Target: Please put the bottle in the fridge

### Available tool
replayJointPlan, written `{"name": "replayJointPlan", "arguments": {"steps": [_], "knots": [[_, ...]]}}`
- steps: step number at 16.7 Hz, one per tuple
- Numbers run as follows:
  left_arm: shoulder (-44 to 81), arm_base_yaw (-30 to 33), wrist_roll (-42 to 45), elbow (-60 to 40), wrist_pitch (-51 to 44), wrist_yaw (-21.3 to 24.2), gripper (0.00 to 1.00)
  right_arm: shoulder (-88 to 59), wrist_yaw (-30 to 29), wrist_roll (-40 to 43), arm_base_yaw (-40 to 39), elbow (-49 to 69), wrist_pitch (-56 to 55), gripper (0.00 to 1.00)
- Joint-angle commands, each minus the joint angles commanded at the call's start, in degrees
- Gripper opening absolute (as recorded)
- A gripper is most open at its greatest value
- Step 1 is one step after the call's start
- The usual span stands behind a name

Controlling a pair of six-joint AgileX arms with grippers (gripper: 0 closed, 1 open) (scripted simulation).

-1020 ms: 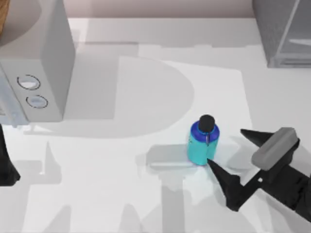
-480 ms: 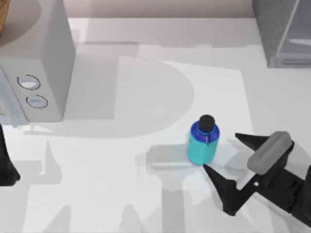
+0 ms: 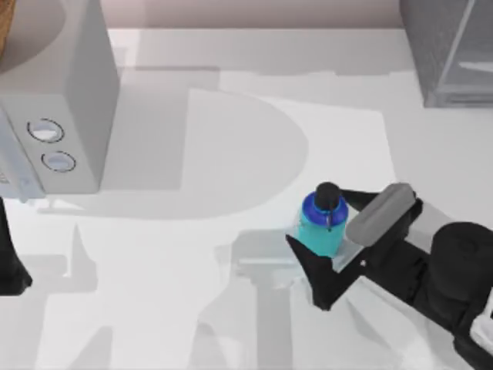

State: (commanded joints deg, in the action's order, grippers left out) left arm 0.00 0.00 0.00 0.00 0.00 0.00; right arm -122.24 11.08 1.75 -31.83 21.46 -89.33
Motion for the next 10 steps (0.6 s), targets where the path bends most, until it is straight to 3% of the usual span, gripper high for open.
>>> {"name": "replayJointPlan", "arguments": {"steps": [5, 10], "knots": [[0.0, 0.0, 0.0, 0.0, 0.0, 0.0, 1.00, -0.5, -0.3, -0.1, -0.3, 1.2, 0.8, 1.00], [0.0, 0.0, 0.0, 0.0, 0.0, 0.0, 1.00, -0.5, -0.3, -0.1, -0.3, 1.2, 0.8, 0.63]]}}
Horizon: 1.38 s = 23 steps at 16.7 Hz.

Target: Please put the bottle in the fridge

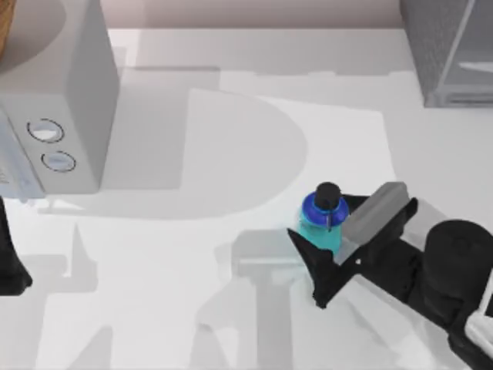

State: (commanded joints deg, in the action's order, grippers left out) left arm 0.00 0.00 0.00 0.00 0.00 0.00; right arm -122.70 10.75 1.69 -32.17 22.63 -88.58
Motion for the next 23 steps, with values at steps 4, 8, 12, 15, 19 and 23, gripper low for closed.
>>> {"name": "replayJointPlan", "arguments": {"steps": [4, 8, 12, 15, 19, 23], "knots": [[0.0, 0.0, 0.0, 0.0, 0.0, 0.0, 1.00, 0.0, 0.0, 0.0, 0.0, 0.0, 0.0, 0.33], [0.0, 0.0, 0.0, 0.0, 0.0, 0.0, 1.00, 0.0, 0.0, 0.0, 0.0, 0.0, 0.0, 0.03], [0.0, 0.0, 0.0, 0.0, 0.0, 0.0, 1.00, 0.0, 0.0, 0.0, 0.0, 0.0, 0.0, 0.01], [0.0, 0.0, 0.0, 0.0, 0.0, 0.0, 1.00, 0.0, 0.0, 0.0, 0.0, 0.0, 0.0, 0.01], [0.0, 0.0, 0.0, 0.0, 0.0, 0.0, 1.00, 1.0, 0.9, 0.1, 1.0, -0.4, 0.7, 0.01], [0.0, 0.0, 0.0, 0.0, 0.0, 0.0, 1.00, 8.9, 8.1, 1.6, 8.6, -3.1, 6.2, 0.01]]}}
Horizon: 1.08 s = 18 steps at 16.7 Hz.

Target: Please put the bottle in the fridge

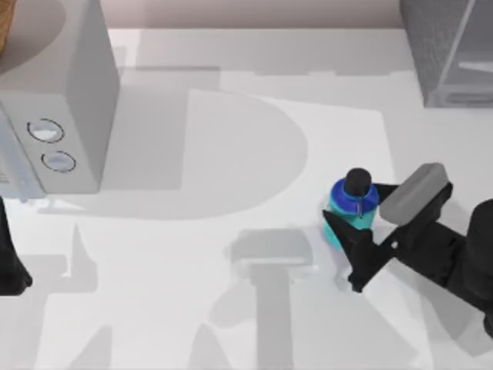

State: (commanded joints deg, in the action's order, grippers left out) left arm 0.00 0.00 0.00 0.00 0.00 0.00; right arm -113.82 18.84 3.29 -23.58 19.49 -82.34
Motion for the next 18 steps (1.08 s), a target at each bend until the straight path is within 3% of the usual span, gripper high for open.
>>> {"name": "replayJointPlan", "arguments": {"steps": [4, 7, 13, 18], "knots": [[0.0, 0.0, 0.0, 0.0, 0.0, 0.0, 1.00, 10.6, 10.1, 2.4, 10.0, -3.7, 7.3, 0.01], [0.0, 0.0, 0.0, 0.0, 0.0, 0.0, 1.00, 15.0, 14.5, 3.6, 14.3, -5.4, 10.7, 0.01], [0.0, 0.0, 0.0, 0.0, 0.0, 0.0, 1.00, 15.5, 14.7, 3.2, 14.1, -5.4, 11.3, 0.01], [0.0, 0.0, 0.0, 0.0, 0.0, 0.0, 1.00, 27.2, 12.7, 1.0, 13.5, -5.9, 18.7, 0.01]]}}
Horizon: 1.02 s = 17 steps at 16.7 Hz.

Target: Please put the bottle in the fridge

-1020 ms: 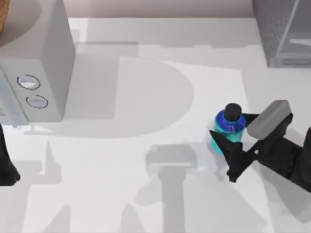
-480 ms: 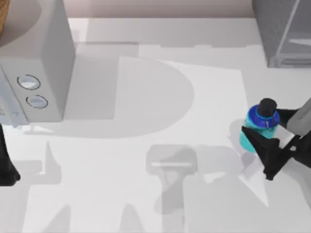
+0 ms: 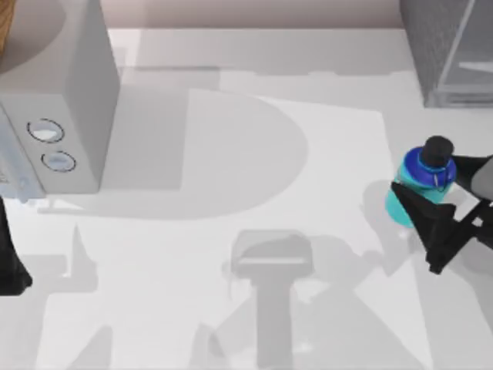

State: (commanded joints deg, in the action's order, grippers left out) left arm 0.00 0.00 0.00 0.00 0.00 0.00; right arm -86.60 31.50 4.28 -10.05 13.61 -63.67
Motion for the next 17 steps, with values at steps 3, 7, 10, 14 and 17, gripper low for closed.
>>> {"name": "replayJointPlan", "arguments": {"steps": [3, 7, 10, 14, 17], "knots": [[0.0, 0.0, 0.0, 0.0, 0.0, 0.0, 1.00, 11.7, -4.6, -0.7, 1.5, -1.1, 8.7, 0.01], [0.0, 0.0, 0.0, 0.0, 0.0, 0.0, 1.00, 29.4, -11.6, -1.6, 4.1, -2.7, 18.2, 0.01], [0.0, 0.0, 0.0, 0.0, 0.0, 0.0, 1.00, 48.4, -15.4, -1.6, 5.6, -3.7, 27.1, 0.01], [0.0, 0.0, 0.0, 0.0, 0.0, 0.0, 1.00, 70.3, -22.6, -2.0, 8.1, -5.6, 44.0, 0.01], [0.0, 0.0, 0.0, 0.0, 0.0, 0.0, 1.00, 80.7, -27.8, -2.8, 9.9, -8.2, 55.5, 0.01]]}}
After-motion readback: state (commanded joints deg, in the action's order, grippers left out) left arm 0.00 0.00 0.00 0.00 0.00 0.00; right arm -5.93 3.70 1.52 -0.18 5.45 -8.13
